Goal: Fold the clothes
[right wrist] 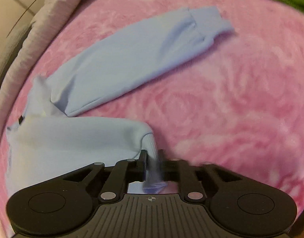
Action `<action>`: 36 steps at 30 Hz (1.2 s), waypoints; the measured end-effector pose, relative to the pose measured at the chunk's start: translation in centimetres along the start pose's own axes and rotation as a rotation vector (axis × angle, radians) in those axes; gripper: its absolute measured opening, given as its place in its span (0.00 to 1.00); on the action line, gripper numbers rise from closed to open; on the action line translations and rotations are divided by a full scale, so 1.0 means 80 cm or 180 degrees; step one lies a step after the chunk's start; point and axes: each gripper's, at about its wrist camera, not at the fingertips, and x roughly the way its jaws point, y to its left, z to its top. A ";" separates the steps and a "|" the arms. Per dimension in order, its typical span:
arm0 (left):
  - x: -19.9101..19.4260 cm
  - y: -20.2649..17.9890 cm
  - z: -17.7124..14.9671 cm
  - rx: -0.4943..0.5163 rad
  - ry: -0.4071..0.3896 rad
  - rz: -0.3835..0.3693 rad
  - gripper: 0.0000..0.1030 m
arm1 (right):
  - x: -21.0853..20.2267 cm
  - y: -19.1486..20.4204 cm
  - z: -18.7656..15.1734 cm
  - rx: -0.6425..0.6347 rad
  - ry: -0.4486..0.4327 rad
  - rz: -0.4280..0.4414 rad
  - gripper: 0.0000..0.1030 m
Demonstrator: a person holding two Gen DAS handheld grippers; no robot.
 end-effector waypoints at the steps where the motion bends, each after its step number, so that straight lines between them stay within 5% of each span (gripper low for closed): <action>1: 0.008 0.000 -0.007 -0.0096 0.0064 -0.0060 0.27 | 0.001 -0.005 -0.002 0.0071 0.0032 0.0098 0.58; 6: 0.043 0.007 -0.047 -0.0740 0.0226 -0.0314 0.29 | -0.006 -0.021 -0.010 0.0141 0.0068 0.0296 0.60; 10: 0.070 0.022 -0.078 -0.1601 0.0084 -0.0697 0.30 | -0.003 -0.028 -0.002 0.0305 0.0022 0.0414 0.60; 12: 0.078 0.028 -0.091 -0.1932 -0.0034 -0.0920 0.22 | -0.001 -0.028 0.003 0.0349 -0.0005 0.0462 0.60; 13: 0.077 0.028 -0.094 -0.1961 -0.0139 -0.0971 0.10 | 0.000 -0.029 0.005 0.0372 -0.0019 0.0485 0.52; 14: 0.070 0.023 -0.093 -0.1836 -0.0281 -0.0952 0.08 | 0.001 -0.029 0.008 0.0394 -0.0032 0.0509 0.37; 15: 0.057 0.016 -0.088 -0.1634 -0.0386 -0.0910 0.07 | 0.001 -0.027 0.009 0.0346 -0.0021 0.0490 0.11; 21: -0.074 0.007 -0.055 -0.0711 -0.0915 -0.0577 0.05 | -0.041 -0.003 -0.019 -0.0179 0.0184 0.0494 0.08; 26: -0.168 0.004 -0.066 0.0369 -0.0942 0.0507 0.07 | -0.059 0.005 -0.090 -0.0398 0.0857 0.0654 0.09; 30: -0.147 0.045 -0.083 0.0094 -0.0502 0.0829 0.08 | -0.033 0.004 -0.135 -0.0736 0.1363 0.0241 0.10; 33: -0.141 0.076 -0.099 -0.0125 -0.0460 0.0829 0.14 | -0.035 -0.006 -0.130 -0.0607 0.1235 0.0295 0.11; 36: -0.141 0.096 -0.103 -0.0316 -0.0592 0.0709 0.20 | -0.041 -0.008 -0.113 -0.0595 0.0983 0.0364 0.35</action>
